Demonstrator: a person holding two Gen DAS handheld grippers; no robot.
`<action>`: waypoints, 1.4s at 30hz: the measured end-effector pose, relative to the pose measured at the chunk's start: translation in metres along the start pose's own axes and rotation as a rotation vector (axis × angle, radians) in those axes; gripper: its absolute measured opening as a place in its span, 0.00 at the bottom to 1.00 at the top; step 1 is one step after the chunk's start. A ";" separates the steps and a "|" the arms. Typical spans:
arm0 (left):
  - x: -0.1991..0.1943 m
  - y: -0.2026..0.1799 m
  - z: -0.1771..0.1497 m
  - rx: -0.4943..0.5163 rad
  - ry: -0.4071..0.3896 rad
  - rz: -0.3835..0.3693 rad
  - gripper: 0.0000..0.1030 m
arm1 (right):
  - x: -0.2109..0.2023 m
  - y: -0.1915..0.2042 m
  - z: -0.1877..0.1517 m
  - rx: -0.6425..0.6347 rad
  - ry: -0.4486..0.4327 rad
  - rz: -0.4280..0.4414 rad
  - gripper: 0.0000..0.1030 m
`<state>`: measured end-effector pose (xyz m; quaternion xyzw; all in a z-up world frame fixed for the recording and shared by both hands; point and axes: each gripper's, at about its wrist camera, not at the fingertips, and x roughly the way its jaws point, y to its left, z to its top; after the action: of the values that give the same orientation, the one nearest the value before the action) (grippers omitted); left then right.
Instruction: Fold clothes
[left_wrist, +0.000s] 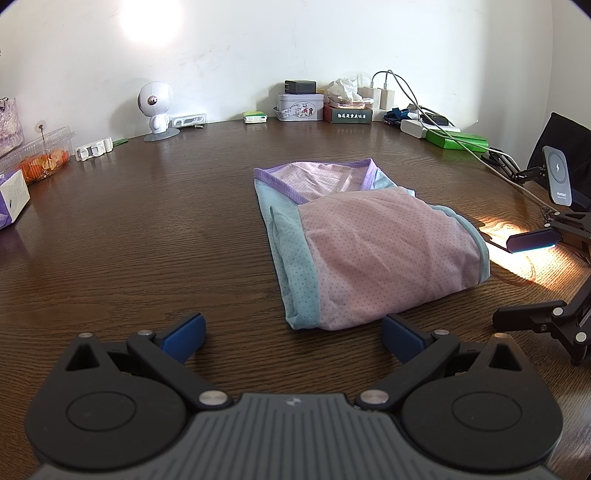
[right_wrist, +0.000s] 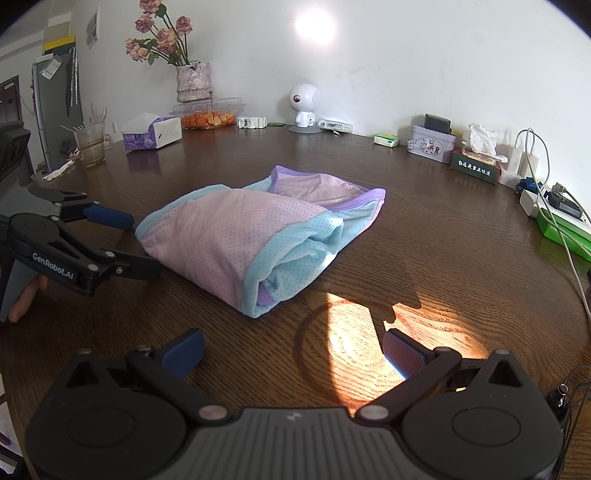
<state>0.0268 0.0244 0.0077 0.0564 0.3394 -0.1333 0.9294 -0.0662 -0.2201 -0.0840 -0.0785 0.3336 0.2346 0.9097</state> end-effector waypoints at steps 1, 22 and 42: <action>0.000 0.000 0.000 0.000 0.000 0.000 1.00 | 0.000 0.000 0.000 0.000 0.000 0.000 1.00; 0.000 0.000 0.000 0.000 0.000 0.000 1.00 | 0.000 0.000 0.000 0.000 0.000 0.000 1.00; -0.002 0.002 0.004 0.000 0.010 -0.003 1.00 | 0.001 0.007 0.001 0.046 0.000 -0.058 1.00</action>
<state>0.0282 0.0261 0.0117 0.0568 0.3442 -0.1343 0.9275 -0.0684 -0.2133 -0.0843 -0.0671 0.3364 0.2004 0.9177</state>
